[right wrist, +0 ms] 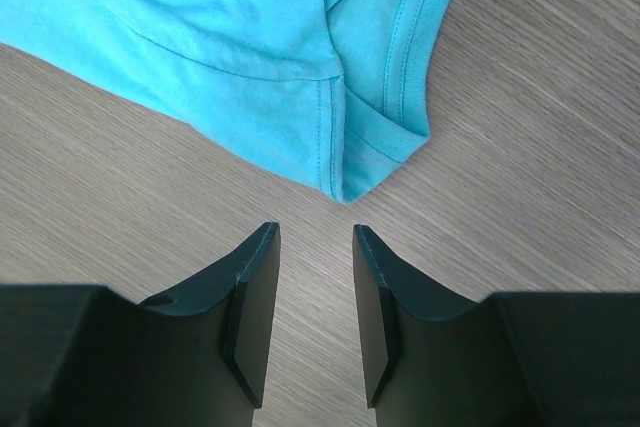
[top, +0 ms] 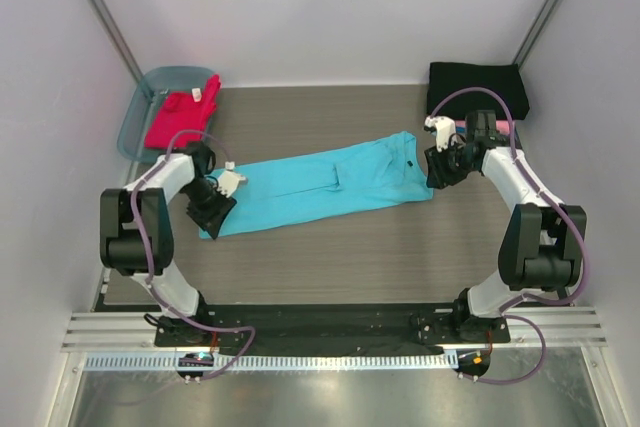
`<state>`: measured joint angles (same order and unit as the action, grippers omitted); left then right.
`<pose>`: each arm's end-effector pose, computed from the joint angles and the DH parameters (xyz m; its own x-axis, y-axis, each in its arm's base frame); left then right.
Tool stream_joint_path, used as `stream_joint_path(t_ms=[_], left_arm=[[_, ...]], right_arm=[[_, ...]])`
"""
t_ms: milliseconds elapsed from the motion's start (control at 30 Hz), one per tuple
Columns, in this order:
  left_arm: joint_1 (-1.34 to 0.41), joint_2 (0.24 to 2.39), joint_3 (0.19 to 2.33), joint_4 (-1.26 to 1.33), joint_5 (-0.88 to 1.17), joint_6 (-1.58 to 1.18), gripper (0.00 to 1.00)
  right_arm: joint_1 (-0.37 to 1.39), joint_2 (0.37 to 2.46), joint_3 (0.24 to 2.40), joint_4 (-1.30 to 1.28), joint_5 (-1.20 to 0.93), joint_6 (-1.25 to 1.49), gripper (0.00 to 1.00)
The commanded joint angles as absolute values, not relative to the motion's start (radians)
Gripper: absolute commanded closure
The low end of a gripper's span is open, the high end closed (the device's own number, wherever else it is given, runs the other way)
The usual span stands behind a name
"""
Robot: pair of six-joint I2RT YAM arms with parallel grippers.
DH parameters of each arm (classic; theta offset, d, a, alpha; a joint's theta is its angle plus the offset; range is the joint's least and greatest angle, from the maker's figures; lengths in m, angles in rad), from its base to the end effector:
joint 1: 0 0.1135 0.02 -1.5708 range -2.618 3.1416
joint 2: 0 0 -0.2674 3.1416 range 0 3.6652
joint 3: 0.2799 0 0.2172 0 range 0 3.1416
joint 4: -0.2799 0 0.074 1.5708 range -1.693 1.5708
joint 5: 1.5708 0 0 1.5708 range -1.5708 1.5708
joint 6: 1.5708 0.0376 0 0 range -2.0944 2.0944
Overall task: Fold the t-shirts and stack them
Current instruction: Fold the tshirt
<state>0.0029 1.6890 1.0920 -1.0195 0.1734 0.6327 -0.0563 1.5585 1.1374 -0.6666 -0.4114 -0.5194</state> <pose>0.2529 -0.0058 0.2004 -0.8119 0.5801 -0.0651 0.5821 0.7960 -0.1660 0.2825 -0.0009 0.2543 -0.7011 -0.4161 -0.5790 -0.5551 0.8282 0.0769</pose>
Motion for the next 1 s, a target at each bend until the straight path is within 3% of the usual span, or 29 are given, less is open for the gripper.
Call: stream_joint_path(t_ms=[0,167,267,300,400,967], left_arm=[[-0.029,1.751,1.091,-0.94,0.141,0.65,0.55],[-0.029,1.809,1.095,-0.939,0.129,0.647,0.6],[-0.031,1.786,1.054,-0.945,0.129,0.649,0.79],[-0.031,1.778,1.043,-0.951,0.135,0.652,0.92],[-0.043,1.749,1.01,-0.986,0.14,0.649,0.97],[-0.066,1.615,0.85,-0.986,0.055,0.667,1.0]], right_arm=[[-0.057,1.54,1.155,-0.669,-0.436,-0.505,0.59],[-0.057,1.531,1.157,-0.673,-0.425,-0.508,0.59],[-0.057,1.532,1.155,-0.672,-0.422,-0.509,0.59],[-0.057,1.532,1.158,-0.664,-0.414,-0.508,0.59],[-0.057,1.563,1.167,-0.615,-0.382,-0.476,0.59],[0.0,1.996,1.571,-0.572,-0.338,-0.477,0.54]])
